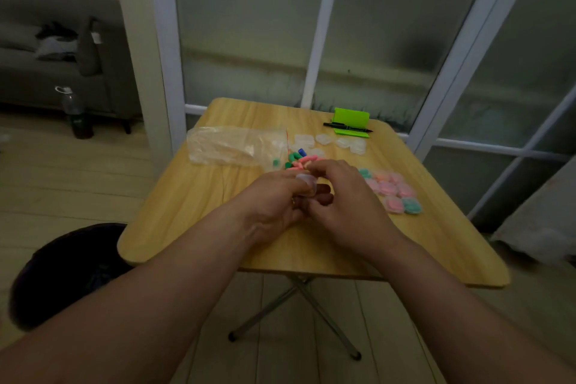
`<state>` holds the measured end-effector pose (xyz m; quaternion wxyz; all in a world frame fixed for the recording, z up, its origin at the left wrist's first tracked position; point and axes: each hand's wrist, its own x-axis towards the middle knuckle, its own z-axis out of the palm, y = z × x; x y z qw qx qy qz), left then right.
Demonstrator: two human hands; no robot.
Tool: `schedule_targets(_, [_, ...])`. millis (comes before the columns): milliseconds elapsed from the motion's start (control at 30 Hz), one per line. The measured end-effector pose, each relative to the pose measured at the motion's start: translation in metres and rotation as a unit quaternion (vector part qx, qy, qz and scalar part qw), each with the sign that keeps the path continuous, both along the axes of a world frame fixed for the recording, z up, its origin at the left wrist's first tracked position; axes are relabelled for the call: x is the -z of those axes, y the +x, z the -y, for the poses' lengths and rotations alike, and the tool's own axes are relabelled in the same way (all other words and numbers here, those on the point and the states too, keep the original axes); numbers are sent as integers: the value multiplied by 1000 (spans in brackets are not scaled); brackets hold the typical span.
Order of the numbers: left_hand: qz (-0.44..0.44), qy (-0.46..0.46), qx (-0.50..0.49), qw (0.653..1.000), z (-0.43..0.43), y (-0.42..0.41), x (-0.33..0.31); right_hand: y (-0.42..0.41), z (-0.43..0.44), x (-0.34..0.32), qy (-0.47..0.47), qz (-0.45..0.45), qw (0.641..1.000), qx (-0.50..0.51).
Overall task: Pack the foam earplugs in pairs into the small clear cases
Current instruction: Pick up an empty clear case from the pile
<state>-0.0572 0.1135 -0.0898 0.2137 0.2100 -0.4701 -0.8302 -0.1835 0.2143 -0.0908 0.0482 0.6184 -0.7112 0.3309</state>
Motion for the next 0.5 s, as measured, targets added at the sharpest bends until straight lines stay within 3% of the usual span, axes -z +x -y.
schedule_targets(367, [24,-30,-13,999,-14,-14,1,-9,-13,-10,21,-58,998,18])
schedule_targets(500, [34,-80,-28,996,-23,-25,-5,-32,-24,-13,29,-63,997,39])
